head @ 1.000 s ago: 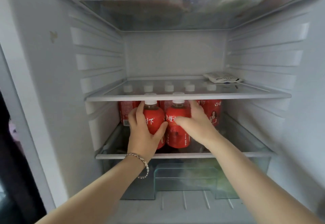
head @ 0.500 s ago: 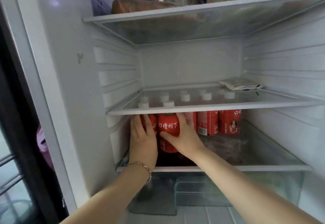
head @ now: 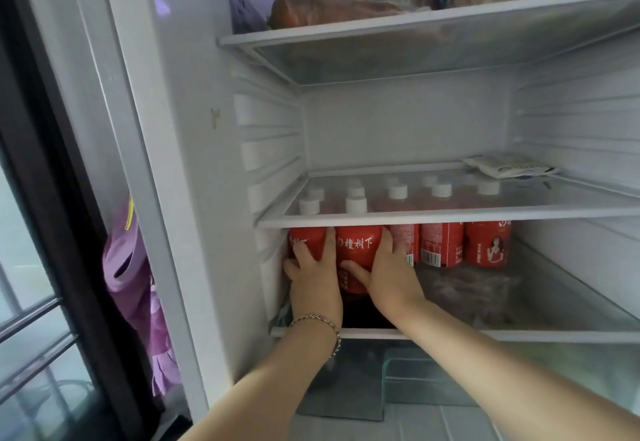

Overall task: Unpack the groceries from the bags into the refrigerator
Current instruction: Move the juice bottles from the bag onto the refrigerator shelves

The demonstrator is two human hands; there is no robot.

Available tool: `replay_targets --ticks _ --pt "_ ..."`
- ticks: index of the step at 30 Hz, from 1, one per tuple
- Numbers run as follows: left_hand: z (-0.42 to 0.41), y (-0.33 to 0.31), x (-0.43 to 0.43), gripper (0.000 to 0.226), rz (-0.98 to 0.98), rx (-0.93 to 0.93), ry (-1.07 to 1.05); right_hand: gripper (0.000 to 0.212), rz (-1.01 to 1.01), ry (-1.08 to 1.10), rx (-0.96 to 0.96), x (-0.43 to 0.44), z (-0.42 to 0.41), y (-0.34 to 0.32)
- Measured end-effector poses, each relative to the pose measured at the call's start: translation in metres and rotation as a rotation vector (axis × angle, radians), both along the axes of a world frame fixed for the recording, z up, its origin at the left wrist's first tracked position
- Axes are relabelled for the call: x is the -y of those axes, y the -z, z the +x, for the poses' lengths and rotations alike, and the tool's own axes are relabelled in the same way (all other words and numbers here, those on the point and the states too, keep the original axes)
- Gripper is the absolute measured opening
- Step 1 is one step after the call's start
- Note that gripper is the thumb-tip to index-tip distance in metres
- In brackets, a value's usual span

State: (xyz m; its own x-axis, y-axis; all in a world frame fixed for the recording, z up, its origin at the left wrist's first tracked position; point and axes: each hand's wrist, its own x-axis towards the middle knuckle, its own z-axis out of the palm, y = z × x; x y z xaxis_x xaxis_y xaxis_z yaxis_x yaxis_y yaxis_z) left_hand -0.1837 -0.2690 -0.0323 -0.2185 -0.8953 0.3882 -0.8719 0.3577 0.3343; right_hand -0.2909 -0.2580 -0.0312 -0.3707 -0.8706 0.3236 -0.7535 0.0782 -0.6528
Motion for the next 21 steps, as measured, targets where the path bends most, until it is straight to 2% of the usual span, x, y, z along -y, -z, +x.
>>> replay_targets --ticks 3,5,7,9,11,13,16,21 --pt "0.003 -0.002 -0.004 0.086 -0.004 0.053 0.000 0.075 0.063 -0.037 0.061 -0.006 -0.004 -0.002" --pt "0.005 -0.002 -0.007 0.087 0.040 0.111 0.022 0.047 0.114 -0.091 0.053 -0.011 -0.009 -0.006" --pt "0.012 -0.005 -0.015 0.080 0.112 0.198 0.077 0.017 0.208 -0.113 -0.006 -0.026 -0.009 -0.014" --pt "0.021 -0.011 -0.032 0.059 0.112 0.321 0.149 0.015 0.293 -0.133 -0.036 -0.041 -0.007 -0.021" --pt "0.032 -0.016 -0.056 0.040 0.080 0.400 0.134 0.018 0.343 -0.200 -0.067 -0.057 -0.001 -0.028" --pt "0.045 -0.022 -0.083 0.029 0.077 0.421 0.076 0.021 0.331 -0.302 -0.214 -0.075 0.009 -0.034" --pt "0.069 -0.024 -0.127 0.031 0.120 0.534 -0.017 0.022 0.184 -0.540 -0.552 -0.113 0.030 -0.042" --pt "0.140 -0.011 -0.219 0.033 0.318 0.644 -0.247 0.026 0.139 -0.958 -0.764 -0.178 0.093 -0.032"
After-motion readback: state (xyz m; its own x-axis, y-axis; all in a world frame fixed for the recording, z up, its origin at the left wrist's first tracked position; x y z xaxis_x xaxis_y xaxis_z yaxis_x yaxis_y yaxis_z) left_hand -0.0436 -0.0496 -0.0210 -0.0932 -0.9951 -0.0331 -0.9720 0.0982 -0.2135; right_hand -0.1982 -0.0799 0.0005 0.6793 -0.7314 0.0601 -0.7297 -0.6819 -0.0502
